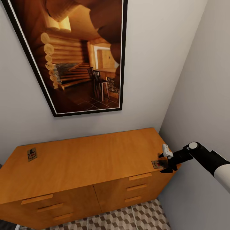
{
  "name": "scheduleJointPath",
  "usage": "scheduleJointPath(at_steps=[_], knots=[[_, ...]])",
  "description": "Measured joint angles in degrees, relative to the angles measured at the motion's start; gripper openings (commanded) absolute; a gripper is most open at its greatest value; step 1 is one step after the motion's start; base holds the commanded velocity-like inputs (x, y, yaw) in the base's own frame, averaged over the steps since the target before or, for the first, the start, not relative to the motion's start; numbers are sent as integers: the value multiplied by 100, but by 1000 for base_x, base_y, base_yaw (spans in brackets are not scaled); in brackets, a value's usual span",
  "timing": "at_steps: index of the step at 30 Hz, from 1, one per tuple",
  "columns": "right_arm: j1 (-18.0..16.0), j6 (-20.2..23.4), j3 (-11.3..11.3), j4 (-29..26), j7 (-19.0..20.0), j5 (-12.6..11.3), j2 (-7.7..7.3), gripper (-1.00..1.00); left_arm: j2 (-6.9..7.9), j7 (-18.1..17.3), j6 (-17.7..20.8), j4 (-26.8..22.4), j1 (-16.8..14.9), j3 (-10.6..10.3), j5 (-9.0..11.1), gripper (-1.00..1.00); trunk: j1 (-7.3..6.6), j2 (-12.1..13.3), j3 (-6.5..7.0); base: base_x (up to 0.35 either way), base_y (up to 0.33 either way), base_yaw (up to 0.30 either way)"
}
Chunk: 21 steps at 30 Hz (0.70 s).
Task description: Take the four mousetraps from the cabinet in the bathroom and place them on the bathroom floor. Make sure all four end up on the same floor surface, and ensure that at least two of them are either under or directly next to the same bathroom sink.
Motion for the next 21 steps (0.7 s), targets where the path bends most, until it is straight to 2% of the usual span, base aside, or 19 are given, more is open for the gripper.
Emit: scheduleJointPath(at_steps=[15,21], knots=[[-1,-6,7,16,-103,-9,10,100,4,-2,-5,0,0,0,0,100,0,0,0,0,0,0],[0,-52,9,17,-112,-17,14,100,8,-106,-6,0,0,0,1,100,0,0,0,0,0,0]])
